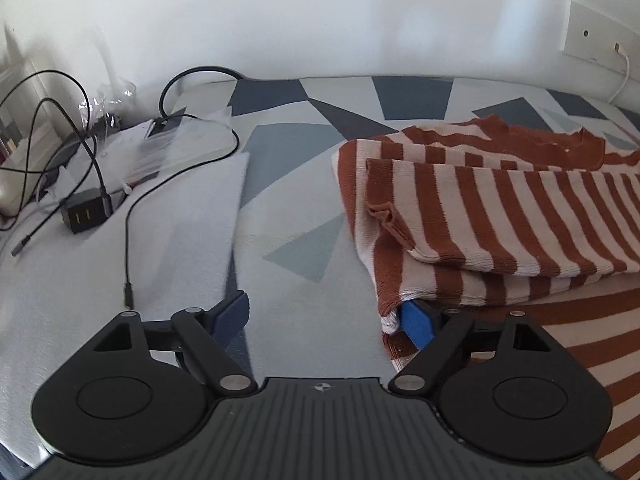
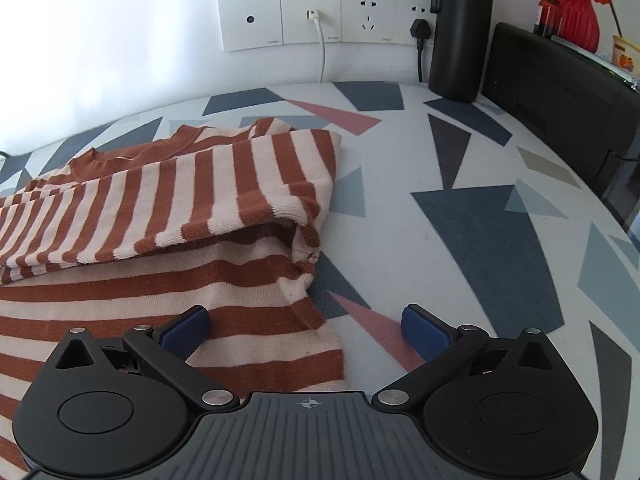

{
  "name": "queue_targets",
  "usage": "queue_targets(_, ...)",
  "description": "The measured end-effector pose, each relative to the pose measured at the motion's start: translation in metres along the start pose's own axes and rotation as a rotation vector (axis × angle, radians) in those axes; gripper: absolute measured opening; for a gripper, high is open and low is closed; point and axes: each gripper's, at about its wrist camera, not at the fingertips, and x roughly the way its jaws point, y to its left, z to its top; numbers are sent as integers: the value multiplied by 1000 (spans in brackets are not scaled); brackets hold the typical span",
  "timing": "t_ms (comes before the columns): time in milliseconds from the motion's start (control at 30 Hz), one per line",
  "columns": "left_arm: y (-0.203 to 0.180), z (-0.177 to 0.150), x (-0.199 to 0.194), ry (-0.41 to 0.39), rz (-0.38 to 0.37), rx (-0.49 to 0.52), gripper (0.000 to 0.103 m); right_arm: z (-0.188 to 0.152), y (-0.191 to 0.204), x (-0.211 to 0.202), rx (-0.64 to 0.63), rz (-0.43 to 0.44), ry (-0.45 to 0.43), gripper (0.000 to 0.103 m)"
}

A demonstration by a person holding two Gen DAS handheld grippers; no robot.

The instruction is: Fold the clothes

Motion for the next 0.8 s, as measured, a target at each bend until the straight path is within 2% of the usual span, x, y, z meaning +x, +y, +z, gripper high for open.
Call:
queue_targets(200,4,2,1,12,30,15,83,13,-10,7,152,-53,-21,102)
queue_targets(267,3,7,4,4,48,39,82,19,-9,15,154,-105,-19,102)
queue_targets(333,3,13,8,-24,82,120,82,26,-10,23,151,-150,-17,102)
queue_targets(433,5,21,16,-32,106,148,87,36,-18,35,139,-147,-40,101)
queue_targets(600,8,23,22,-36,130,92,96,47,-19,50,74,-145,-92,101)
queue_targets(733,16,20,22,-25,95,16,97,58,-20,61,78,-129,-109,101)
queue_targets(800,23,17,23,-3,56,-65,102,62,-20,65,87,-125,-110,101)
